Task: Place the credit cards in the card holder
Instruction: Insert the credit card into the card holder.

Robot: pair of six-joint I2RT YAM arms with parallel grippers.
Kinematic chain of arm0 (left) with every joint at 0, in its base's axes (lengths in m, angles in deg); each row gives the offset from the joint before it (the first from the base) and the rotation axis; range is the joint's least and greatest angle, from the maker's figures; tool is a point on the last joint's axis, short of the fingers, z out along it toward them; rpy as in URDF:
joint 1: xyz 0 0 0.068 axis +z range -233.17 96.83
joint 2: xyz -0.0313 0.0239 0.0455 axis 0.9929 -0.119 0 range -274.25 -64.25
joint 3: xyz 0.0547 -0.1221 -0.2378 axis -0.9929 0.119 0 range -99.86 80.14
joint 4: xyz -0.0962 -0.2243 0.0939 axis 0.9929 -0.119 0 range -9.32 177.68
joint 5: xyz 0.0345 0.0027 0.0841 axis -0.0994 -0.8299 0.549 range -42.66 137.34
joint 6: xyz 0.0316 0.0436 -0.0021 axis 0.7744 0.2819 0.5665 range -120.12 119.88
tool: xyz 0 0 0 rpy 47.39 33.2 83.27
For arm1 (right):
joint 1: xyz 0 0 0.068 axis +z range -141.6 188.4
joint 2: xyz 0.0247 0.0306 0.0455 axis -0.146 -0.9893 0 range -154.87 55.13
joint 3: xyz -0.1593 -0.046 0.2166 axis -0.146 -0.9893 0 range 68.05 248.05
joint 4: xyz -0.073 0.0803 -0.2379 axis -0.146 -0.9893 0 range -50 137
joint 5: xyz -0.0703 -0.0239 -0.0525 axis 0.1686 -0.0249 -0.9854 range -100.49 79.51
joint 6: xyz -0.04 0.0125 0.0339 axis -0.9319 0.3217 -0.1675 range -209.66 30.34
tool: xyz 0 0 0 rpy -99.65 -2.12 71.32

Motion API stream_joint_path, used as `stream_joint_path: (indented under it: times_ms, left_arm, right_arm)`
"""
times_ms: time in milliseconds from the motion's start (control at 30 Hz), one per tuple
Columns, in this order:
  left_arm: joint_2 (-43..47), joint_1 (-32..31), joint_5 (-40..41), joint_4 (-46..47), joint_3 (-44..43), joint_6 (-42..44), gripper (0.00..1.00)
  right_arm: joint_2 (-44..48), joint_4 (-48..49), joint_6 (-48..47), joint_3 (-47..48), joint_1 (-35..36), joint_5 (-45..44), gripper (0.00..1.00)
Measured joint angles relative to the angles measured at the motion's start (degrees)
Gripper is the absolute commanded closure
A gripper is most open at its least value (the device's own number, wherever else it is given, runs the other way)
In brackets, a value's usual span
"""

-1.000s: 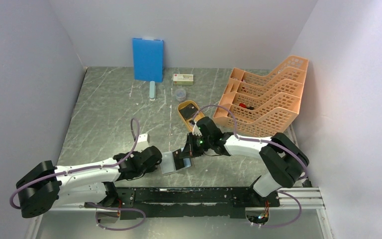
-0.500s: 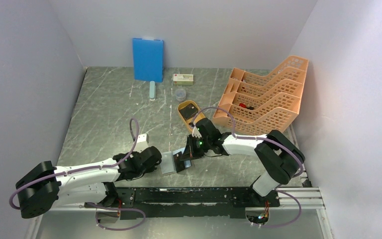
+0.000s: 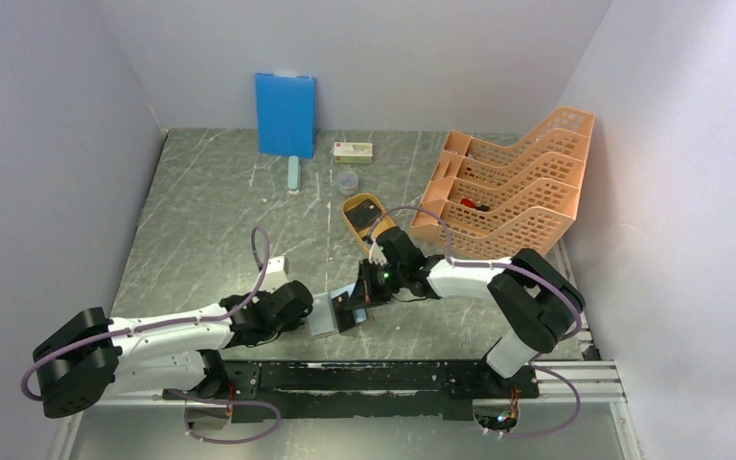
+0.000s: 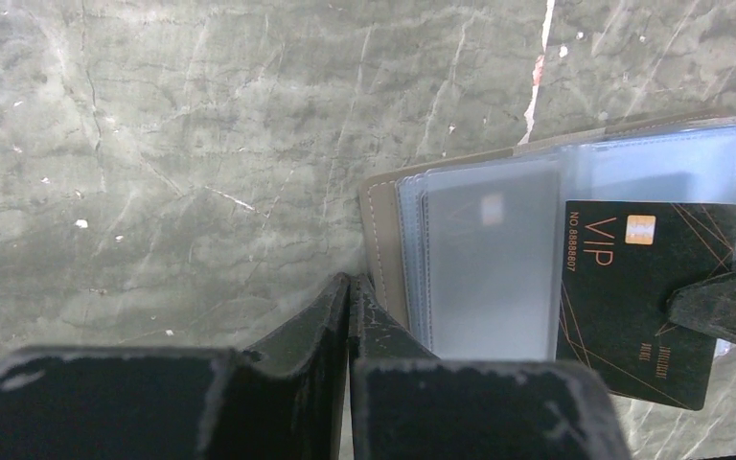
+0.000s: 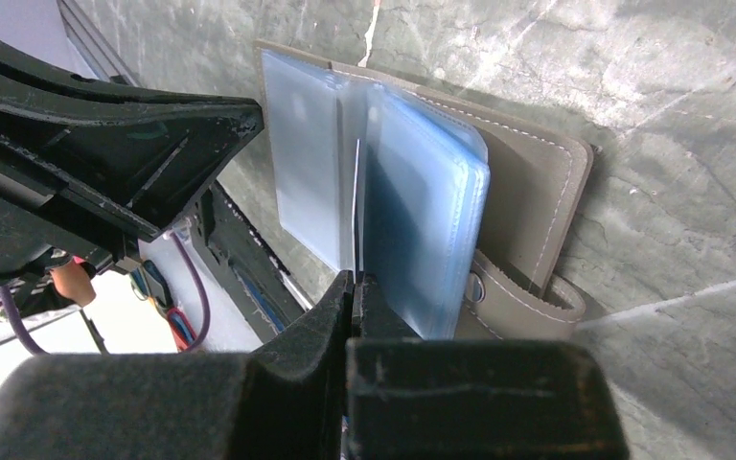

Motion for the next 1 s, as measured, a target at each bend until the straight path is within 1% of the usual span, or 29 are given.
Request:
stream_joint_path:
  times_ms: [267, 1000]
  left_arm:
    - [-0.8, 0.0, 0.0, 1.5, 0.0, 0.4, 0.91]
    - [-1.2, 0.0, 0.0, 1.6, -0.2, 0.9, 0.92]
  right_arm:
    - [-0.8, 0.4, 0.0, 0.0, 0.0, 0.1, 1.0]
    - [-0.9, 2.1, 0.0, 0.1, 0.0, 0.7, 1.0]
